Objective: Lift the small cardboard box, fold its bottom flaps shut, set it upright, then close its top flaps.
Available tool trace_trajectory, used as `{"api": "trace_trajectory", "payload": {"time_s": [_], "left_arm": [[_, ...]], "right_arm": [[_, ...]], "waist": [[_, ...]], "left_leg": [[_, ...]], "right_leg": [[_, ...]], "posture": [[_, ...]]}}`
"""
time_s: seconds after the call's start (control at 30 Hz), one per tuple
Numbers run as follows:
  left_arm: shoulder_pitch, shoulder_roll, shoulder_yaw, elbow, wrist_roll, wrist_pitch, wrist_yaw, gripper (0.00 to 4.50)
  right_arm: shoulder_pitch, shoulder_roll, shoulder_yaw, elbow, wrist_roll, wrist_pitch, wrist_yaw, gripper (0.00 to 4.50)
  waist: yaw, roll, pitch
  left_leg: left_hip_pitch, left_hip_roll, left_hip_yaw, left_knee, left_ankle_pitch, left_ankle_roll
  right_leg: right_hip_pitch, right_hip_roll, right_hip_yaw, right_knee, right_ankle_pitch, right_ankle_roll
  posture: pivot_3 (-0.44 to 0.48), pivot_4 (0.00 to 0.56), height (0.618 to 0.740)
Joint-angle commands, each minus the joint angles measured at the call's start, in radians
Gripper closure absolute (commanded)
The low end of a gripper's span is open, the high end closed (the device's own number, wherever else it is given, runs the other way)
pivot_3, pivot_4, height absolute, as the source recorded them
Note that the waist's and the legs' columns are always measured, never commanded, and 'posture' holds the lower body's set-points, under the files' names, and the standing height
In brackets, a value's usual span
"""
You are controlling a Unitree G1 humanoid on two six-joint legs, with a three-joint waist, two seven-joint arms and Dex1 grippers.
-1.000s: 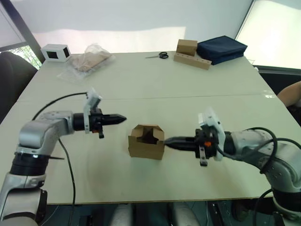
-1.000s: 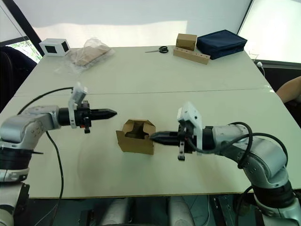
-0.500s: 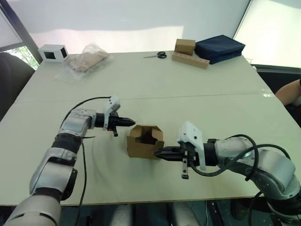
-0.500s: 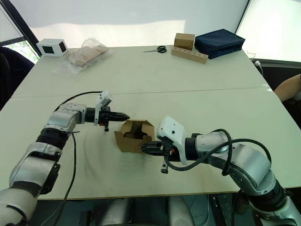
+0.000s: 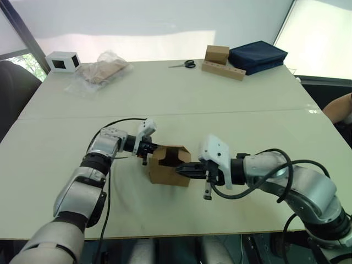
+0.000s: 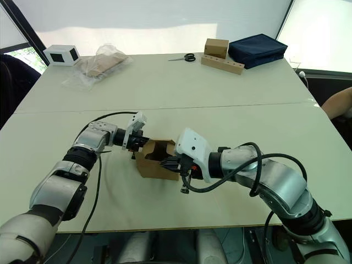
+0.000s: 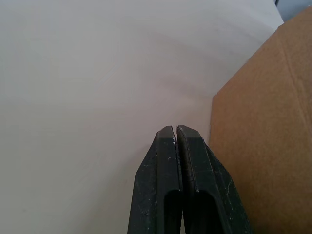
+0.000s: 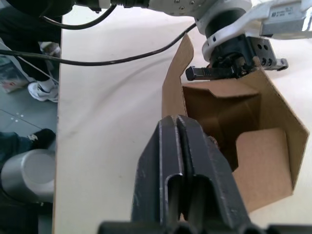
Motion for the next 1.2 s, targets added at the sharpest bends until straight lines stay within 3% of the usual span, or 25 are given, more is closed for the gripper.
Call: {"api": "trace_trajectory", "payload": {"time_s": [0.03,0.6,1.2], "left_arm": [[-0.015,-0.002,0.019,-0.042,0.0,0.007,-0.015,4.43],[0.071,-0.001,0.019,-0.224,-0.02,0.08,-0.021,4.43],[0.114,0.02,0.019,-0.295,-0.017,0.093,-0.002,4.43]], "right_arm": [[-0.015,0.019,0.026,-0.009,-0.026,-0.007,-0.007,4.5],[-0.017,0.054,0.064,0.065,-0.104,-0.014,0.01,4.5],[0.006,0.131,0.08,0.122,-0.109,0.009,0.013,4.5]], "waist": [[0.0,0.0,0.0],[0.0,0.0,0.0],[0.0,0.0,0.0]], "left_leg": [[0.0,0.0,0.0,0.0,0.0,0.0],[0.0,0.0,0.0,0.0,0.0,0.0],[0.0,0.0,-0.001,0.0,0.0,0.0]], "right_leg": [[0.0,0.0,0.0,0.0,0.0,0.0],[0.0,0.0,0.0,0.0,0.0,0.0],[0.0,0.0,0.0,0.0,0.0,0.0]], "posture": [[0.0,0.15,0.74],[0.0,0.15,0.74],[0.0,0.15,0.74]]}}
